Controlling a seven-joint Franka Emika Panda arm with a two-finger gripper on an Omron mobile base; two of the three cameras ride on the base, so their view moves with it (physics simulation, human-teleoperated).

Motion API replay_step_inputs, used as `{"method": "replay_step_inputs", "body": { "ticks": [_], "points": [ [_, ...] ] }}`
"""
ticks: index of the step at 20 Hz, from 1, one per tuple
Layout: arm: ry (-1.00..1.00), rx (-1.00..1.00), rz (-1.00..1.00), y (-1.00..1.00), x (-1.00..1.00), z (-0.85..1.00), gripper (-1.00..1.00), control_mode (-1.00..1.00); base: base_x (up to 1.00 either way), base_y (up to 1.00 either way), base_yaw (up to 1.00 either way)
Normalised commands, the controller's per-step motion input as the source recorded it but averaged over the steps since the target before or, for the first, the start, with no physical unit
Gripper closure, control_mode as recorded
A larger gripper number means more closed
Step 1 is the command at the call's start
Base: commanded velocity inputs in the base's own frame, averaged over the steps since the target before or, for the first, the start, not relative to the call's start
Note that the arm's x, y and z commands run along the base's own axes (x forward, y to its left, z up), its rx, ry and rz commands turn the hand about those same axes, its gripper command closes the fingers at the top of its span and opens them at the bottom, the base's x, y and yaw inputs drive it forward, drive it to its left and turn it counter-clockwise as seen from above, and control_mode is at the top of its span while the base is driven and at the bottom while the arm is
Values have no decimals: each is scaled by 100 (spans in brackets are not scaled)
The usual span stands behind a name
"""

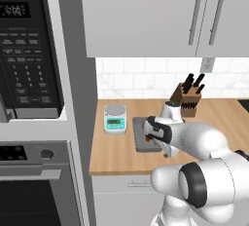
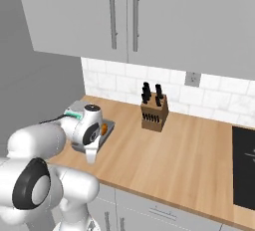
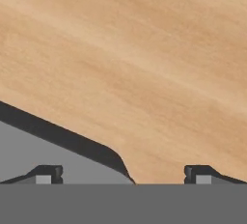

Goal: Take the meat container that has the chicken drumstick and place it on the second highest rack of the freezer. Then take the vegetable container that has the carrot and mushroom and place it on the highest rack of the freezer.

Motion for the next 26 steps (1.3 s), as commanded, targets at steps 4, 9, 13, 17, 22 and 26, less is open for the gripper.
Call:
{"method": "replay_step_inputs", "body": {
  "ticks": [4, 9, 13, 17, 22, 26],
  "points": [
    [7, 0, 0, 0, 43, -30, -100, -100, 0, 0, 0],
    [9, 0, 1, 0, 41, -25, -100, -100, 0, 0, 0],
    [1, 0, 2, 0, 11, -9, -100, -100, 0, 0, 0],
    [0, 0, 0, 15, -1, -36, -100, -100, 0, 0, 0],
    [-4, 0, 0, 22, -7, -23, 100, -100, 0, 0, 0],
    [-11, 0, 0, 5, -25, 0, 100, -100, 0, 0, 0]
  ]
}}
